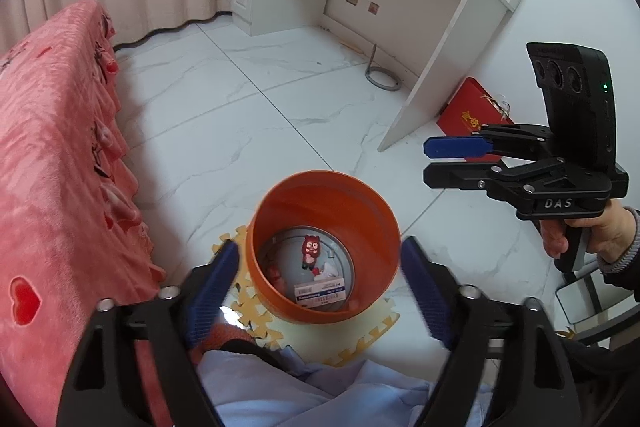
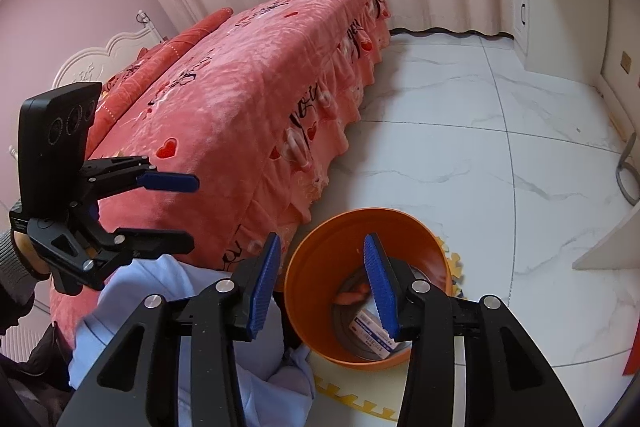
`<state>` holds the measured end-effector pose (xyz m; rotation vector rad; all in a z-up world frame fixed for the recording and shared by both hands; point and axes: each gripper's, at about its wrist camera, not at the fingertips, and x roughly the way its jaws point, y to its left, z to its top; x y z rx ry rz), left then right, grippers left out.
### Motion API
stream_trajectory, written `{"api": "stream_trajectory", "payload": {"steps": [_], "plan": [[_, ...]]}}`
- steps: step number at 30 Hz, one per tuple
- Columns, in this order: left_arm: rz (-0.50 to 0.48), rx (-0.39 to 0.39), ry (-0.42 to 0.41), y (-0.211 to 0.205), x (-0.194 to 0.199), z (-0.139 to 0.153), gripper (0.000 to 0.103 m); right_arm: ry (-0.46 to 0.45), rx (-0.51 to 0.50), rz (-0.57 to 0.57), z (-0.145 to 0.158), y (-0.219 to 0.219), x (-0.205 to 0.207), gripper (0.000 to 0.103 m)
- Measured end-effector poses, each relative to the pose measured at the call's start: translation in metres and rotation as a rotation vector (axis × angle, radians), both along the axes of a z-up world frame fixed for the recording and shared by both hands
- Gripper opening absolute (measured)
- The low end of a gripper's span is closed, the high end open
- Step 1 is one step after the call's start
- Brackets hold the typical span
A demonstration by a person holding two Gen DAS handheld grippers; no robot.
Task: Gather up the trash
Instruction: 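Open both tools to drop the medicine box and cloth into the bin, then move both open tools back over the bed toward the remaining items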
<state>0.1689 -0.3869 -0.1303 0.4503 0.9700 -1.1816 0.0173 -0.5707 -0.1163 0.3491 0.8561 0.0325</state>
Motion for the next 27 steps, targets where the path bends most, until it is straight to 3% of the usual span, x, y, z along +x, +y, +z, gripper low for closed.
{"api": "stream_trajectory", "payload": {"steps": [13, 16, 27], "plan": [[0.083, 0.003, -0.053, 0.041, -0.006, 0.021, 0.089, -0.032, -0.023, 0.087, 0.030, 0.049, 0.000, 0.074], [0.110, -0.001, -0.073, 0.054, -0.011, 0.029, 0.094, -0.042, -0.033, 0.102, 0.037, 0.061, -0.002, 0.082], [0.223, -0.021, -0.105, 0.116, -0.029, 0.052, 0.094, -0.073, -0.055, 0.206, 0.057, 0.126, 0.009, 0.094]]}}
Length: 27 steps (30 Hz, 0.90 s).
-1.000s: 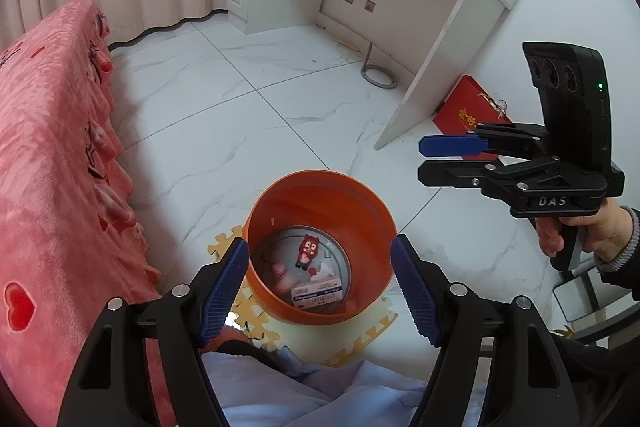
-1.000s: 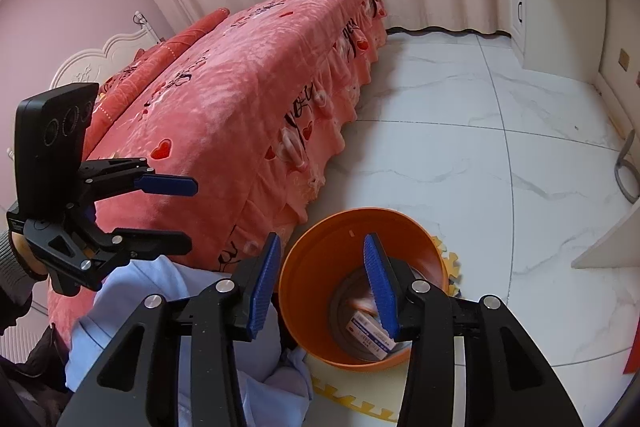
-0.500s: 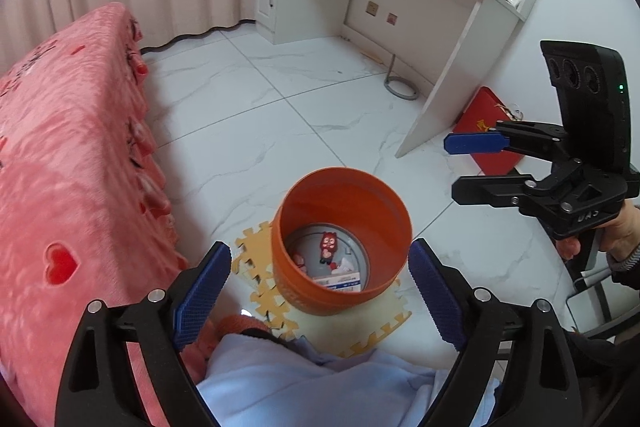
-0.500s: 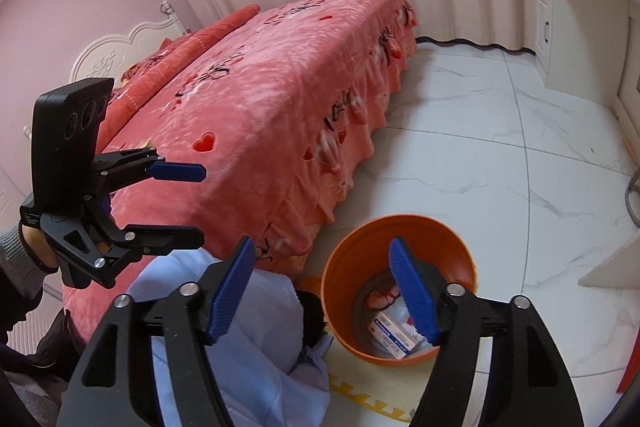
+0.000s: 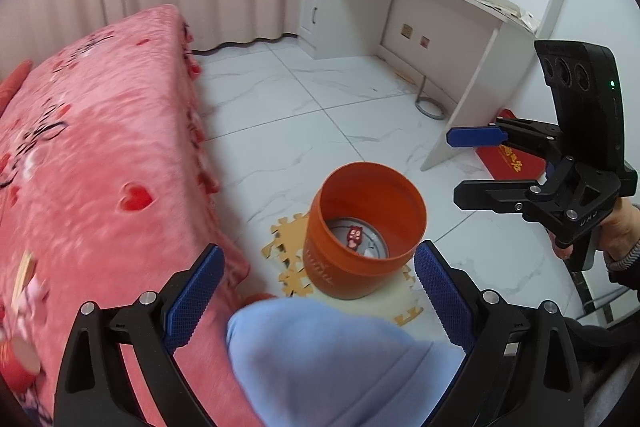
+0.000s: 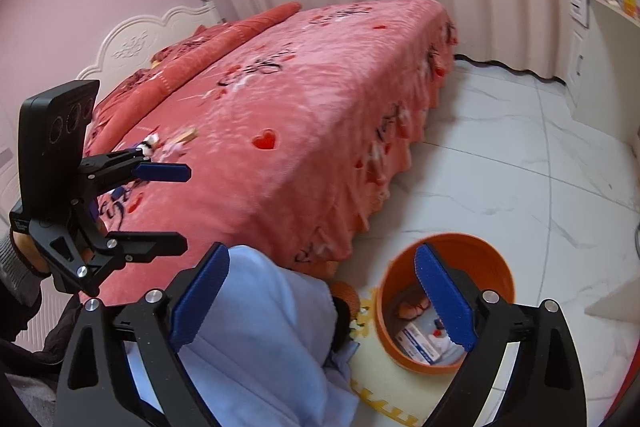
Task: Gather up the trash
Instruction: 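Move both open tools back over the bed toward the remaining items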
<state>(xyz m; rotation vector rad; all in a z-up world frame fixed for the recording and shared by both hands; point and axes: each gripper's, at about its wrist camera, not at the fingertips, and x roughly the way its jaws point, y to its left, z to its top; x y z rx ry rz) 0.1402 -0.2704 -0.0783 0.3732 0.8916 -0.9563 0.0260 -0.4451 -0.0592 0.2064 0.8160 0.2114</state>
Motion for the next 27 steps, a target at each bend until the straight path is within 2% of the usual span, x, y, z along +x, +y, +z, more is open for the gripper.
{"api": "stream_trajectory", "payload": {"steps": [4, 15, 27], "plan": [[0.058, 0.018, -0.016, 0.028, -0.007, 0.003, 0.094, -0.008, -0.005, 0.063, 0.007, 0.034, 0.009, 0.096], [0.249, -0.012, -0.003, 0.127, -0.022, 0.010, 0.097, -0.014, -0.008, 0.235, 0.017, 0.129, 0.036, 0.098], [0.520, -0.021, 0.004, 0.249, -0.021, 0.008, 0.097, -0.005, -0.028, 0.433, 0.018, 0.240, 0.075, 0.098]]}}
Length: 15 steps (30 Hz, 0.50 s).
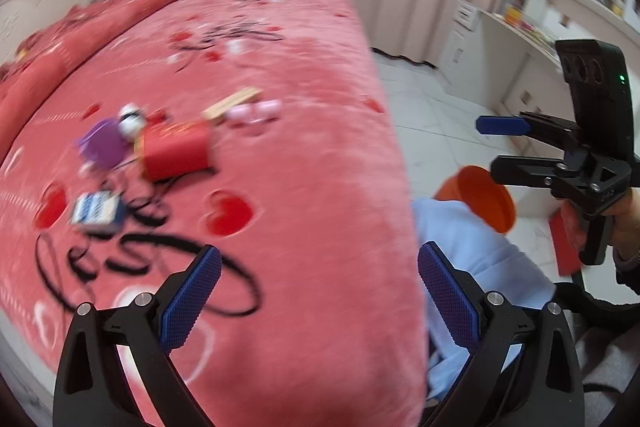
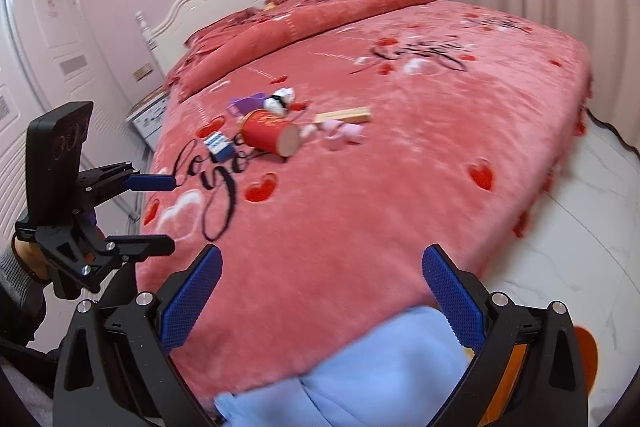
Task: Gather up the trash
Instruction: 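Move both open tools back over the bed toward the remaining items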
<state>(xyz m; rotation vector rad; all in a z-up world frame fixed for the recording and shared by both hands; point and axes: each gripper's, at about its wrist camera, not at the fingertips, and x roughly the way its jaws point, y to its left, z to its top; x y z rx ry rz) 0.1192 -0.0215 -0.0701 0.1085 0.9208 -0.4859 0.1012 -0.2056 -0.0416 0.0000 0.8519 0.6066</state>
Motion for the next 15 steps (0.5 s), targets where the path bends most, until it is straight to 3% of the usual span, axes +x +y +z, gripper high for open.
{"api": "stream_trajectory", "payload": {"steps": [15], "plan": [[0.207, -0.016, 0.021, 0.100, 0.043, -0.016, 0.097, -0.007, -0.039, 0.225, -0.011, 0.105, 0.068, 0.098]]}}
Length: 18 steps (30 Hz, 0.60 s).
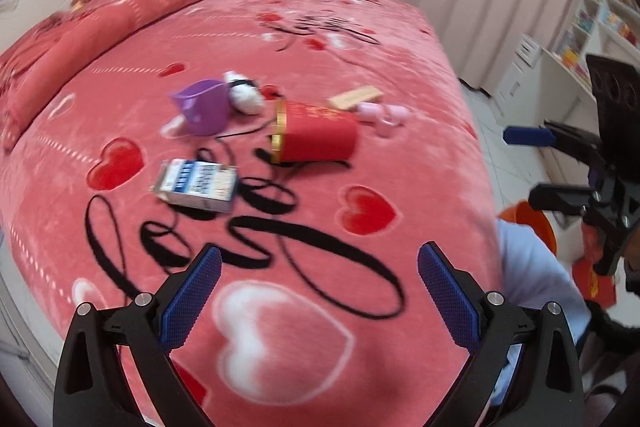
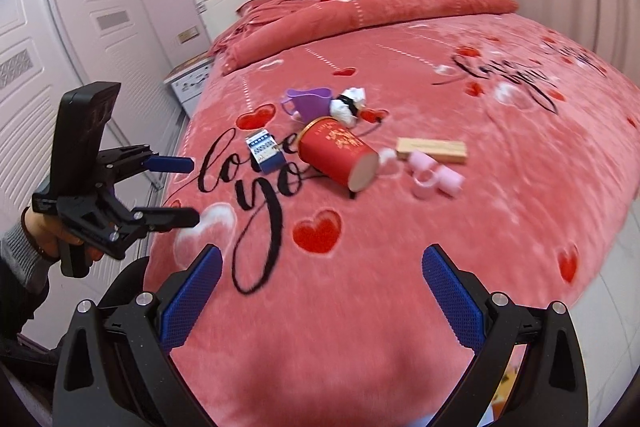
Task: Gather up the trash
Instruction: 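Move both open tools back over the bed toward the remaining items, then grasp the white-blue medicine box with the left tool while the right tool grasps the red Lucky Days can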
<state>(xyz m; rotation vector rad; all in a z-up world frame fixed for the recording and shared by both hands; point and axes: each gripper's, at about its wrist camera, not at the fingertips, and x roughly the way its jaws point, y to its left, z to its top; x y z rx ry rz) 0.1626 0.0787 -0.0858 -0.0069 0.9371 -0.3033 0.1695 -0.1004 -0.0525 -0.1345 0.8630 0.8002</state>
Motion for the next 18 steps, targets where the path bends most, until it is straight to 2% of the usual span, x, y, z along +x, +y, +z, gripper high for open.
{"api": "stream_trajectory", "payload": {"steps": [3, 9, 14, 18], "plan": [[0.041, -0.015, 0.016, 0.014, 0.013, -0.006, 0.097, -0.001, -0.027, 0.044, -0.008, 0.020, 0.021, 0.098], [0.046, -0.021, 0.035, 0.024, 0.031, -0.015, 0.097, -0.020, -0.070, 0.127, -0.024, 0.054, 0.058, 0.098], [0.014, 0.021, 0.041, 0.037, 0.052, -0.022, 0.097, -0.043, -0.105, 0.170, -0.037, 0.077, 0.088, 0.098], [-0.054, 0.068, 0.035, 0.047, 0.067, -0.026, 0.097, -0.073, -0.157, 0.209, -0.049, 0.095, 0.106, 0.098]]}}
